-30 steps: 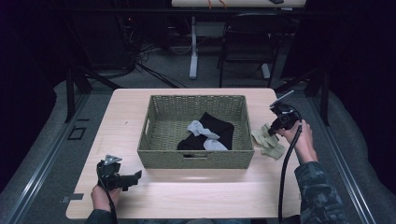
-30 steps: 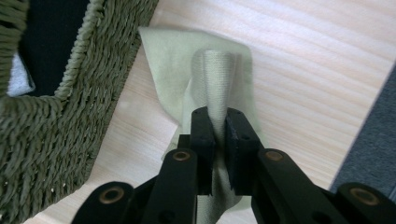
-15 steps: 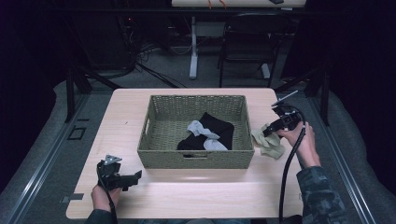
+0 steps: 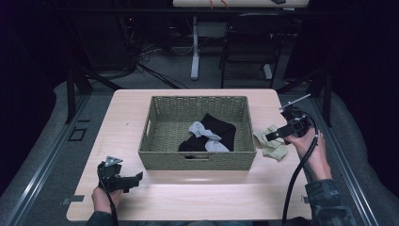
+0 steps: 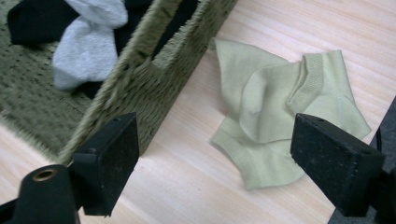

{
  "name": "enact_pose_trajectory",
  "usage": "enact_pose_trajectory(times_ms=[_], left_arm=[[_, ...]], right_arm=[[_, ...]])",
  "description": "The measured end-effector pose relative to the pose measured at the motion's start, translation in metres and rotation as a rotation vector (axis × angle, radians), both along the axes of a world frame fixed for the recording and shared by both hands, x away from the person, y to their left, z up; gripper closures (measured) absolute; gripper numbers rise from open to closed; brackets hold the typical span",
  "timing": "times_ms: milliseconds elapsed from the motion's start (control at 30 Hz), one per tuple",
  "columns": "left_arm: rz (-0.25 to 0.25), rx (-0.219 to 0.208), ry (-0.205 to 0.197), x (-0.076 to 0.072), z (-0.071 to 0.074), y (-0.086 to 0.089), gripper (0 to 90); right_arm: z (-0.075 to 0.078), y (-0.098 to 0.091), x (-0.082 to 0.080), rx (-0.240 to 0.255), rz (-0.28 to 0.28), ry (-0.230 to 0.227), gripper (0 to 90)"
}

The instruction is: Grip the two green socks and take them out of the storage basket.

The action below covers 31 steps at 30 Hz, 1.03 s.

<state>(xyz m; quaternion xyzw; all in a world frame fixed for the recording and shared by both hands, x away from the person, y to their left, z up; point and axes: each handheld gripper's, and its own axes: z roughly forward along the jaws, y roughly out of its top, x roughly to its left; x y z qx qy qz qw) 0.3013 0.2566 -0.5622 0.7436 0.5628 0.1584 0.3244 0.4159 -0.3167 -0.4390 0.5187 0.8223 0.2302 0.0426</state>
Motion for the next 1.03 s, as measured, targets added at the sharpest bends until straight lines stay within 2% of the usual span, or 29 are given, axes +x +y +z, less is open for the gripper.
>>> enact_pose_trajectory(times_ms=[200, 333, 500, 633, 767, 800, 900, 1033], left_arm=[[0.001, -0.001, -0.002, 0.000, 0.000, 0.000, 0.2], [0.000, 0.000, -0.001, 0.000, 0.000, 0.000, 0.2], [0.003, 0.000, -0.004, 0.000, 0.000, 0.001, 0.2], [0.003, -0.001, -0.003, 0.000, 0.000, 0.001, 0.2], [0.002, -0.001, -0.004, 0.001, 0.000, 0.000, 0.2], [0.001, 0.001, -0.004, 0.001, 0.000, 0.000, 0.2], [-0.002, 0.002, -0.005, 0.001, 0.000, 0.000, 0.2], [-0.004, 0.001, -0.005, 0.001, 0.000, 0.000, 0.2]], right_arm=[[-0.002, 0.002, -0.022, 0.001, 0.011, -0.051, 8.7], [-0.008, 0.001, -0.035, -0.021, 0.019, -0.055, 6.7], [-0.024, -0.002, -0.047, -0.031, 0.012, -0.052, 2.6], [-0.042, -0.005, -0.056, -0.009, -0.008, -0.053, 0.8], [-0.058, -0.009, -0.061, -0.014, -0.026, -0.041, 0.0], [-0.061, -0.010, -0.062, -0.019, -0.016, -0.032, 0.0], [-0.066, -0.013, -0.063, -0.022, -0.028, -0.042, 0.0], [-0.070, -0.017, -0.061, -0.028, -0.021, -0.028, 0.0]])
